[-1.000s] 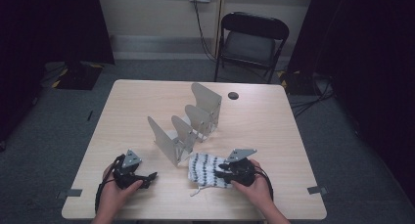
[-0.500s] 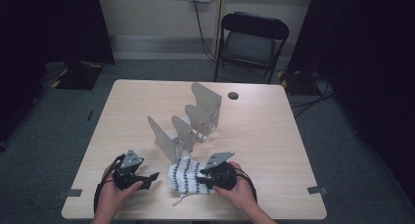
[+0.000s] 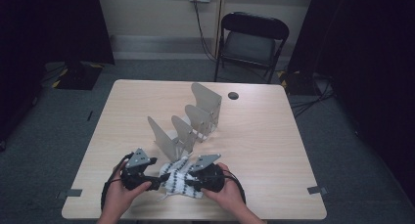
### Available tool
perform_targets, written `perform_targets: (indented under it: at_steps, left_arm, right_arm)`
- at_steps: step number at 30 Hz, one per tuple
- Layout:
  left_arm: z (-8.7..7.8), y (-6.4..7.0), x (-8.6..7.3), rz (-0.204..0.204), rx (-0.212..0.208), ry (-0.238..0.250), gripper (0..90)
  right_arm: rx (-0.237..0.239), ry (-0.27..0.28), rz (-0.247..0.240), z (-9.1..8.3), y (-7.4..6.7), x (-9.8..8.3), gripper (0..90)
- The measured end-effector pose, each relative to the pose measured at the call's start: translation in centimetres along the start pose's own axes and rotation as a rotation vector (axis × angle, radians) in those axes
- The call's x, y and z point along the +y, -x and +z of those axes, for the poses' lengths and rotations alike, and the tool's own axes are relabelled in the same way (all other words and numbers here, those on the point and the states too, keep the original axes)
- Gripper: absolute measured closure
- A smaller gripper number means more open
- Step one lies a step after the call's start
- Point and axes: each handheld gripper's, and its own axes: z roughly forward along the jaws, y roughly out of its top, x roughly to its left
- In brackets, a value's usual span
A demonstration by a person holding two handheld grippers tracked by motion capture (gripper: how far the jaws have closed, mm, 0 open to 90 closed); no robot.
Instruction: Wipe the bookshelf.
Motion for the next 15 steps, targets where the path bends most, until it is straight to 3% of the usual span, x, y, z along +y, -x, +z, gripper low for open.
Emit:
perform_targets:
  at_steps: [3,6,9,10,15]
  left_arm:
    - [0.9,0.5,-0.1,0.027,-0.020,-0.029,31.0]
    - [1.5,0.7,-0.3,0.065,-0.003,-0.076,41.5]
    - [1.8,0.7,-0.6,0.064,-0.008,-0.115,53.5]
    - [1.8,0.8,-0.6,0.067,-0.010,-0.130,61.1]
    - [1.7,0.7,-0.6,0.063,-0.025,-0.171,79.9]
  right_arm:
    - [-0.003,0.006,0.004,-0.1,0.0,-0.2,63.6]
    - [-0.007,0.013,0.006,-0.4,0.1,-0.3,59.4]
    - [-0.019,0.028,0.022,-0.9,0.4,-0.5,52.4]
    - [-0.026,0.037,0.038,-1.3,0.7,-0.6,49.2]
    - [-0.053,0.060,0.104,-2.9,2.0,-1.0,38.6]
